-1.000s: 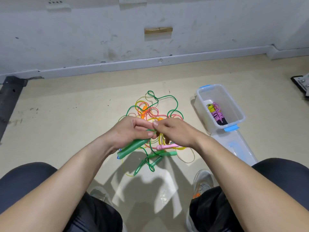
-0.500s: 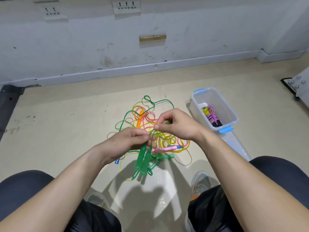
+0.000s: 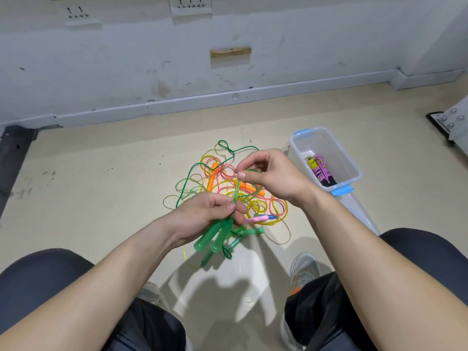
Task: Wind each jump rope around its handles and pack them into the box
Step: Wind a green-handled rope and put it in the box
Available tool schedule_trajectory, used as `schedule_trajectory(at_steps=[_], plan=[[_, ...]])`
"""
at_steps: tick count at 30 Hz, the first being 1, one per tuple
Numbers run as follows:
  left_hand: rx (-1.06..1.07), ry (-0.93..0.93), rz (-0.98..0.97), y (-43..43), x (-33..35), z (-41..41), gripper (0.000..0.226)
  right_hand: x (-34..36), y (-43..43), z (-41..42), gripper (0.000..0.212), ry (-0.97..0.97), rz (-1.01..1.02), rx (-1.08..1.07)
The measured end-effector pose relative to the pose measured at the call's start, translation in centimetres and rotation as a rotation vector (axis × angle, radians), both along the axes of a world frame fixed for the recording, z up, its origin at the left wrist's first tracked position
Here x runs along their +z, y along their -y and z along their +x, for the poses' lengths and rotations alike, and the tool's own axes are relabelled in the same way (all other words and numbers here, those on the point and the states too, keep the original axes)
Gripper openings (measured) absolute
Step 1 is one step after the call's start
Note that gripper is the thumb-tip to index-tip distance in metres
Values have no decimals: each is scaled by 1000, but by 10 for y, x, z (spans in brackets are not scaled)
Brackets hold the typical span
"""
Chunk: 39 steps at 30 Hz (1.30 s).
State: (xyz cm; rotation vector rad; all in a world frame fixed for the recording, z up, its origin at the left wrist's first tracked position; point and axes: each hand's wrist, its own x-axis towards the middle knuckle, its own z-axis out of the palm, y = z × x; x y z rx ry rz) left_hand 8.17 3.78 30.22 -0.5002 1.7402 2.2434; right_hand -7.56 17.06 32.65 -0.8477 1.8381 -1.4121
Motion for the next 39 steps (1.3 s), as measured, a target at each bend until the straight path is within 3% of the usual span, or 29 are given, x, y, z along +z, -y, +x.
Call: schedule_trajectory(at_steps=[7,13,22,26,30,36,39], plan=[[272,-119,14,13,9,-5,17,-14,5,14,13,170,-1,-186],[599,-57,102,11,9,-9,18,-24,12,53,11,233,138,-136],[671,-44,-116,1,-2,-8,13,-18,19,69,13,394,125,-188],[740,-44,-185,2,-5,-9,14,-23,19,75,31,373,162,-124],[652,-64,-235,-9,-6,-10,26,-25,17,75,34,393,151,-150],[504,-113,-258,0,-2,-13,34,-12,11,71,27,479,68,-200],[526,-141,-260,3,0,-15,36,-11,9,69,12,485,57,-252]])
